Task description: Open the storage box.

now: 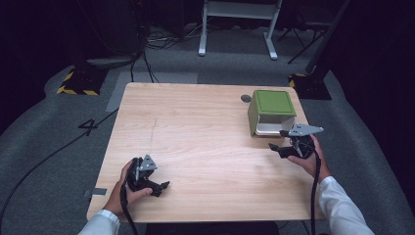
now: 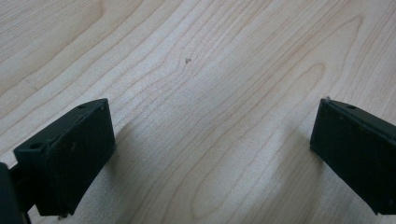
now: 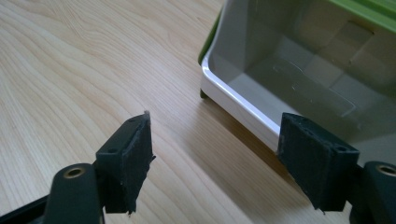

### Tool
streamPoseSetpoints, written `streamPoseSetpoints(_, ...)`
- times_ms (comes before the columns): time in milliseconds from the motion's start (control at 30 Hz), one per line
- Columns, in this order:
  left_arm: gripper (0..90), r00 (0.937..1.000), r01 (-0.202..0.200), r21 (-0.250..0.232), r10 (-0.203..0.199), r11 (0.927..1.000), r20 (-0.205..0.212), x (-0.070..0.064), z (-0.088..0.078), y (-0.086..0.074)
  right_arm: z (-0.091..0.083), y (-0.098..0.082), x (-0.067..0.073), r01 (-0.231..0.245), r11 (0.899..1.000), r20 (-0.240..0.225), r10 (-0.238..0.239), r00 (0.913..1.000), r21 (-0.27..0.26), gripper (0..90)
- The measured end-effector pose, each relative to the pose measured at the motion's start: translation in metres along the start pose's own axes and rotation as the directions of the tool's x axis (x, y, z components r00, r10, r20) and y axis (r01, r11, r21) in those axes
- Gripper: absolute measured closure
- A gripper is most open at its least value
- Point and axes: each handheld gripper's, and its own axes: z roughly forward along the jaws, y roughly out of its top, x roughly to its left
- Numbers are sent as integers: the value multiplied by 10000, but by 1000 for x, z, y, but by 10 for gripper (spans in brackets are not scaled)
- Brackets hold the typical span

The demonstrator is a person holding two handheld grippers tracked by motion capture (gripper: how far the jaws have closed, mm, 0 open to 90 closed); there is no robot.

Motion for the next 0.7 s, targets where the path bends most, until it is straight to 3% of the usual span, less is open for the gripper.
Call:
streamPoseSetpoints(467, 2, 10000, 2, -2, -2, 10000, 1, 0, 0, 0, 33, 17, -4, -99, 9998, -144, 102, 9998, 177, 268)
streamPoseSetpoints(700, 2, 10000, 4, -3, -4, 10000, 1, 0, 0, 0, 52, 16, -11, -539, 9971, -467, 564, 9973, 546, 272)
